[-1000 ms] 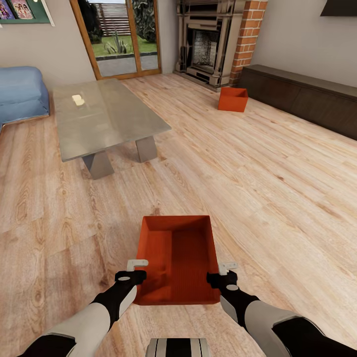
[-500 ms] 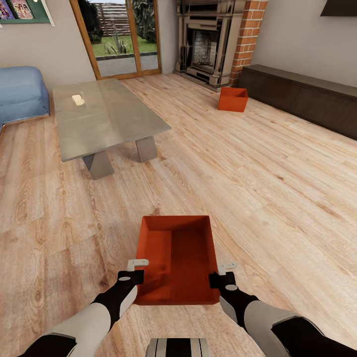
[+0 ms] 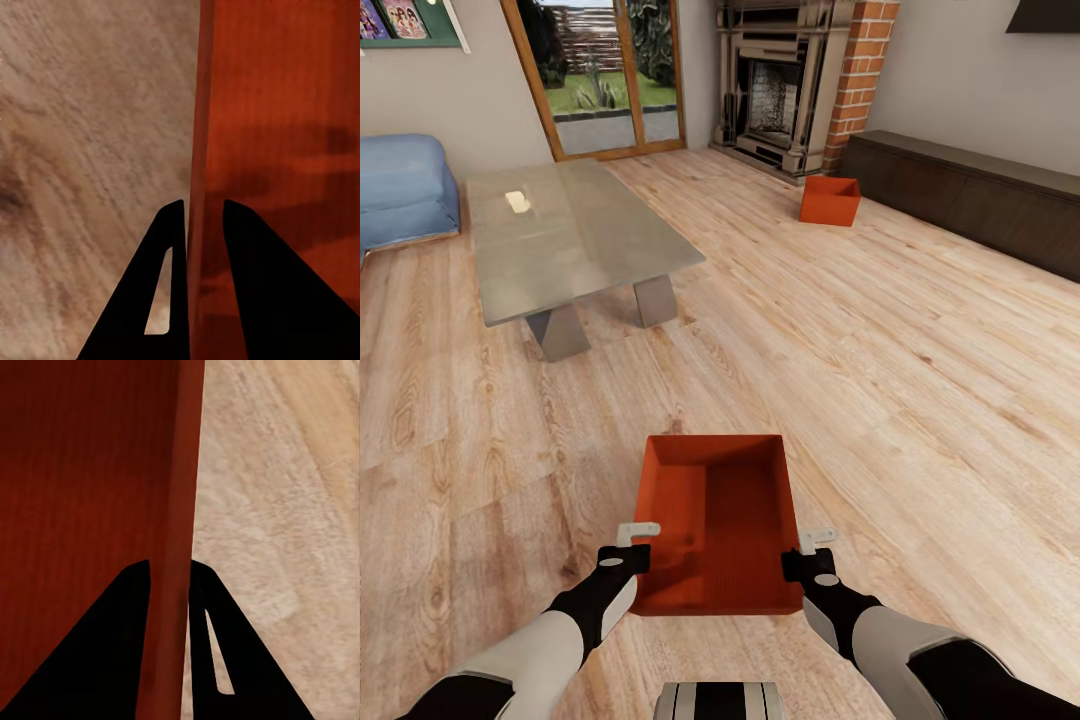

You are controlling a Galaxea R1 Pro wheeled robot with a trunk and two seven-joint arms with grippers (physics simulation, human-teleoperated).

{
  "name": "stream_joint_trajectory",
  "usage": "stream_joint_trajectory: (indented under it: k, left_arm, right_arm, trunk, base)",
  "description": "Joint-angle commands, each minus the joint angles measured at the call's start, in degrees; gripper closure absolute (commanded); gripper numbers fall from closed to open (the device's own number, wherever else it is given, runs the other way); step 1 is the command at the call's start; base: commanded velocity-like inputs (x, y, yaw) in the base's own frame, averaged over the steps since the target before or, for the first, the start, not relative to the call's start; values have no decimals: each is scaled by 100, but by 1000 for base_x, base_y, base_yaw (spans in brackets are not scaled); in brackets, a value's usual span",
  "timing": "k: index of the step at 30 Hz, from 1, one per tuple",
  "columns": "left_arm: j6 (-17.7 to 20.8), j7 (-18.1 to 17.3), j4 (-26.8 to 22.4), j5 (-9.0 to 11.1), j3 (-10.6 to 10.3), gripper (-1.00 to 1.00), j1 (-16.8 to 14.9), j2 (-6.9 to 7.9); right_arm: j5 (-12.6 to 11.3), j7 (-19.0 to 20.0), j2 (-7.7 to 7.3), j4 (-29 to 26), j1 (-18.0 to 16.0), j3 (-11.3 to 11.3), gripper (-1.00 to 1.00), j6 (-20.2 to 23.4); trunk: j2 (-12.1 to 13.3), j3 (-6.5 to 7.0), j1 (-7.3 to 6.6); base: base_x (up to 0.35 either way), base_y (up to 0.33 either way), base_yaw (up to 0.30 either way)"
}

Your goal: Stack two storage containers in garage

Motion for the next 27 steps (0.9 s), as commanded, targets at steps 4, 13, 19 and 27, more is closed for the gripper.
stream_joint_trajectory:
  k: [4,13,19,27]
  left_arm:
    - [47,65,-8,-33,-11,100,0,19]
    - [49,65,-6,-33,-8,100,0,20]
    - [49,65,-8,-33,12,100,0,18]
    - [49,65,-6,-33,16,100,0,15]
  right_arm:
    - [-115,-40,-17,10,-4,-34,100,-37]
    - [-117,-52,-17,10,-4,-42,100,-37]
    - [-117,-52,-17,10,-4,-35,100,-43]
    - [-117,-50,-17,10,-4,-36,100,-45]
  trunk:
    - [159,68,-89]
    - [520,230,-287]
    - [761,338,-418]
    - [1081,481,-594]
  base:
    - [0,0,0]
    - [0,0,0]
    - [0,0,0]
    - [0,0,0]
